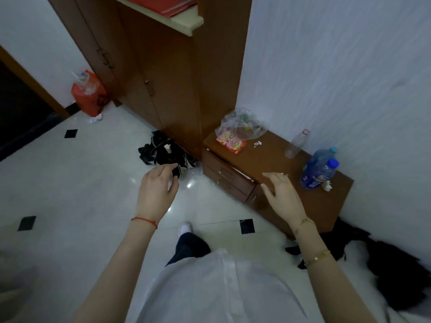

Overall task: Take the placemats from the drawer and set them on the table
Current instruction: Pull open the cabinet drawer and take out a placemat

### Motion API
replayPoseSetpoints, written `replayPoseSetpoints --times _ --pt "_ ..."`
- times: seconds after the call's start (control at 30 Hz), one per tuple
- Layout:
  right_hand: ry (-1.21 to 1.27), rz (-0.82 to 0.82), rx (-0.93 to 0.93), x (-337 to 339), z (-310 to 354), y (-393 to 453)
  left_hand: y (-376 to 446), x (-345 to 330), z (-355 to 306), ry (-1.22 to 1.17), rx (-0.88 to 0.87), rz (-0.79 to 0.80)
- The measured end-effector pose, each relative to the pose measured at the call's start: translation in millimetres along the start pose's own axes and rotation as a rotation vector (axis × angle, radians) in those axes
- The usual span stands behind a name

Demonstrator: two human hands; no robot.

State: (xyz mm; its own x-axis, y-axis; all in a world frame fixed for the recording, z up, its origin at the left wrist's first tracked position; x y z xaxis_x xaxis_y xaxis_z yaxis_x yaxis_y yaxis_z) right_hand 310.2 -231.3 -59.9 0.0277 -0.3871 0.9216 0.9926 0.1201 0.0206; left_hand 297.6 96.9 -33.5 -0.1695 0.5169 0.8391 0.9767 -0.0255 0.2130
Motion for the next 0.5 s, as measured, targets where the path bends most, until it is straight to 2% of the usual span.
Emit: replayPoseSetpoints --times 0.27,0.5 --pt "0.04 -0.126 -0.273 -32 59 74 136 -1 75 -0.068 -0.216 0.19" --pt "0.065 -0.159 -0.503 -51 79 88 216 -25 97 -0.098 -0.356 0.371"
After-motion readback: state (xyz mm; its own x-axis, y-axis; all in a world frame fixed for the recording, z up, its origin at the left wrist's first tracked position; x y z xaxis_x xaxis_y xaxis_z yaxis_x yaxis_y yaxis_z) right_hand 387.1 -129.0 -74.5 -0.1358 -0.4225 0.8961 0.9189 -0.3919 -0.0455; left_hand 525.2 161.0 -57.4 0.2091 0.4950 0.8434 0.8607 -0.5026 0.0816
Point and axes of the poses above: each hand's wrist, its own y-axis towards the middle knuckle, its own x-axis out of the back of the hand, z = x × y, the point moved 2 cm from there along y, towards the middle knuckle, and after that the axes turned 6 degrees about -y, right-handed, at the moved point
